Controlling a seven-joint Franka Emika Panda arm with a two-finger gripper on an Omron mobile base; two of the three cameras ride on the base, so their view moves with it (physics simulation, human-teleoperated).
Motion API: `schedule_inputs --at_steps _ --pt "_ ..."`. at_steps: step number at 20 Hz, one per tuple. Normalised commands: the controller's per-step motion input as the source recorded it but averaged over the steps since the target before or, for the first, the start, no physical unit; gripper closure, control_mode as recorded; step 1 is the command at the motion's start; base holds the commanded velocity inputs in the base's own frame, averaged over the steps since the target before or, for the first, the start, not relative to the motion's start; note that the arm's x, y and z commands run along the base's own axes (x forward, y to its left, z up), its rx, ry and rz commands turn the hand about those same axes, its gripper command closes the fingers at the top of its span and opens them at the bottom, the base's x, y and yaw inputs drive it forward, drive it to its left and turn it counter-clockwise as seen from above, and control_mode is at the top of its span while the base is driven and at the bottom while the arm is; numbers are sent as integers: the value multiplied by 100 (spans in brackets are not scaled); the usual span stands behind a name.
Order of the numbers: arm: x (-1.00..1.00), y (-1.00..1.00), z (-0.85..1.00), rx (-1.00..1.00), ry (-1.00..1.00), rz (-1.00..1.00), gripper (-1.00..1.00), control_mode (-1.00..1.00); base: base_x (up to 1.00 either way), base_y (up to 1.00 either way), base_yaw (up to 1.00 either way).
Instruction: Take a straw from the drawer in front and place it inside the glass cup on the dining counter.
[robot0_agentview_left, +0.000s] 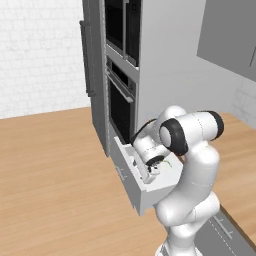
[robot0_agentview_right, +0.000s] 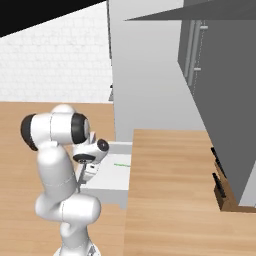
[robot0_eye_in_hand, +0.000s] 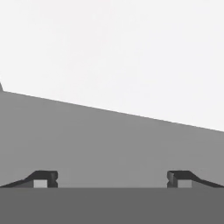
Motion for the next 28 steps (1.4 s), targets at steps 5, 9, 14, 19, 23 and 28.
schedule_inputs --at_steps 5,9,14,19,23,28 --pt "28 42 0 18 12 8 -100 -100 0 0 0" --pt "30 50 -14 18 12 7 -100 -100 0 0 0" --pt "30 54 -46 16 10 7 -100 -100 0 0 0" --pt "23 59 -86 4 1 8 -100 -100 0 0 0" --pt "10 63 -38 0 0 9 -100 -100 0 0 0" --pt "2 75 0 0 1 6 -100 -100 0 0 0"
